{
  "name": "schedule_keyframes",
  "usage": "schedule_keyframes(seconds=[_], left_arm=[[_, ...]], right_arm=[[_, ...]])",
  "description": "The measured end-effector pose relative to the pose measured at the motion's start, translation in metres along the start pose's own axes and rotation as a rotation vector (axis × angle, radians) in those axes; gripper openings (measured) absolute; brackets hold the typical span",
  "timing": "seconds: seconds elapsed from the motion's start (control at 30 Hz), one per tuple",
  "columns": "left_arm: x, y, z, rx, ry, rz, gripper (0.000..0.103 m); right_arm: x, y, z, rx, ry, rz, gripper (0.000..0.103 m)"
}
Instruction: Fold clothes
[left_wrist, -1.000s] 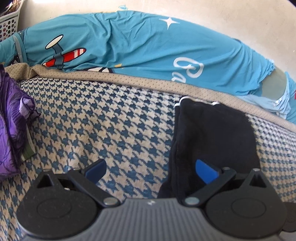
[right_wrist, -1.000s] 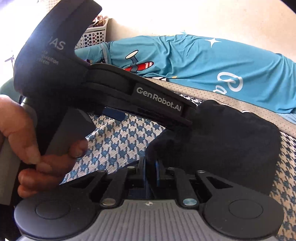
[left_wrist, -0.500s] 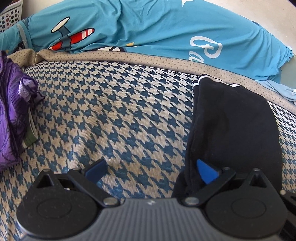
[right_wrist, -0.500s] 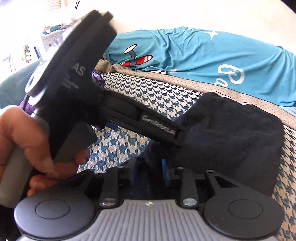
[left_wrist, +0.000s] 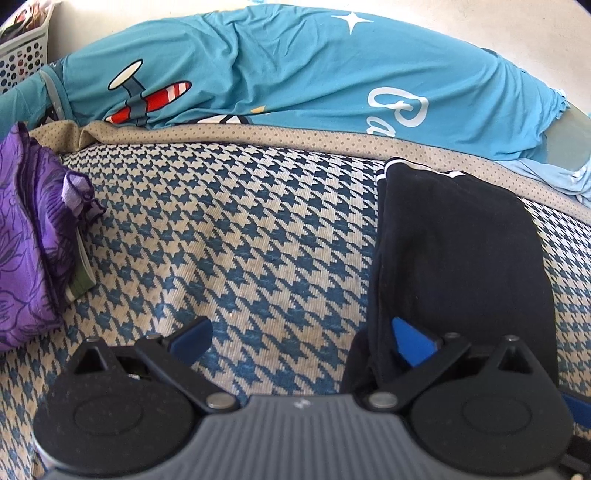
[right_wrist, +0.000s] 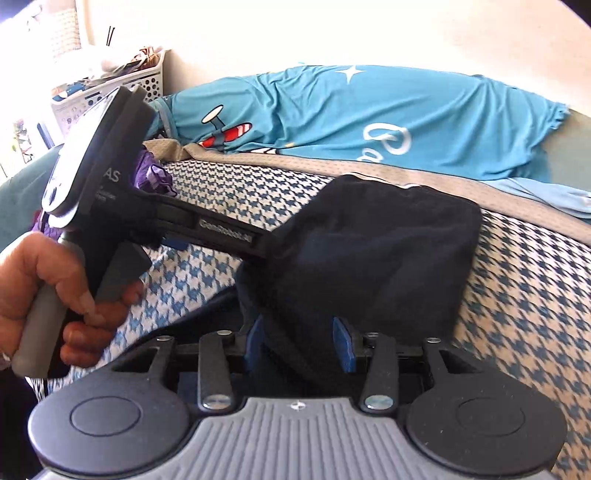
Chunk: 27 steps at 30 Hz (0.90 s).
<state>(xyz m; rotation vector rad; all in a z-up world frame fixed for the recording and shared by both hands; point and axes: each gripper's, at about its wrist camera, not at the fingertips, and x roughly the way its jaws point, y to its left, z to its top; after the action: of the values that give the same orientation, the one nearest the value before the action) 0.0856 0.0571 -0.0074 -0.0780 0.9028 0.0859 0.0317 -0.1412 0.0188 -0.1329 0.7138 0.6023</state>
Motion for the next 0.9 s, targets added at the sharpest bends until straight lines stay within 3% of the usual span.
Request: schedule_keyframes(seconds=[0.53, 0.9], left_arm=[[-0.027, -0.013, -0.025, 0.086, -0.028, -0.022, 0.103], [-0.048, -0.003, -0.042, 0.029, -0.023, -0.074, 0.103]], right_arm=[[-0.081, -0.017, -0.057, 0.124, 0.015, -0.247, 0.052], [-0.101, -0.04, -0.091, 0.304, 0.061, -0.412, 0.054]])
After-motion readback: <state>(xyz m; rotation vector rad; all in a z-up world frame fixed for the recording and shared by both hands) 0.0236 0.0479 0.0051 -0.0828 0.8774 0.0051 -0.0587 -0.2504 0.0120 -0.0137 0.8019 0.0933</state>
